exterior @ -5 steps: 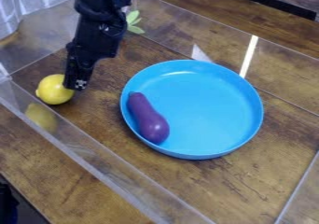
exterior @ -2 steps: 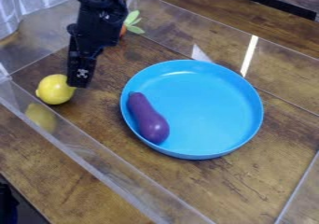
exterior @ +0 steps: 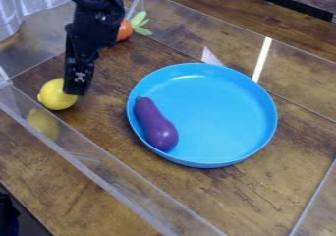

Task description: Put the lemon on the blue tray

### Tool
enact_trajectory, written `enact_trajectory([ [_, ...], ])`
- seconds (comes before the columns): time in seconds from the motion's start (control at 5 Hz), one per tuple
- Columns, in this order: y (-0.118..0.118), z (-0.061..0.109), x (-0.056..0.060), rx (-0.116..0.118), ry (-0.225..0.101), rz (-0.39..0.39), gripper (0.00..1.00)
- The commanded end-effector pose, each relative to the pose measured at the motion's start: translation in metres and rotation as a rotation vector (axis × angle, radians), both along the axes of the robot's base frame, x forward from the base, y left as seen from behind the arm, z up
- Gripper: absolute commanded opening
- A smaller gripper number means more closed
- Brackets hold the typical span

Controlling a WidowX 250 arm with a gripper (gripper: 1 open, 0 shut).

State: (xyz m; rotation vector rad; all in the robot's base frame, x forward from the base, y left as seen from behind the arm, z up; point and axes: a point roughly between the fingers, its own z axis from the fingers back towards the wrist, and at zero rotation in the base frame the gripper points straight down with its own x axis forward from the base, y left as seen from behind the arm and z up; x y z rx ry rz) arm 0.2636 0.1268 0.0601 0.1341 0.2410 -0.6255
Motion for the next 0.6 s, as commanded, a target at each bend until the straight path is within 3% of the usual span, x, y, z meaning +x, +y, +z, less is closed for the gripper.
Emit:
enact_trajectory([
  [0.0,0.01,-0.003,0.0,0.008,-0.019,0.026,1.0],
  [0.4,0.02,-0.026,-0.002,0.0,0.001,0.058,1.0],
])
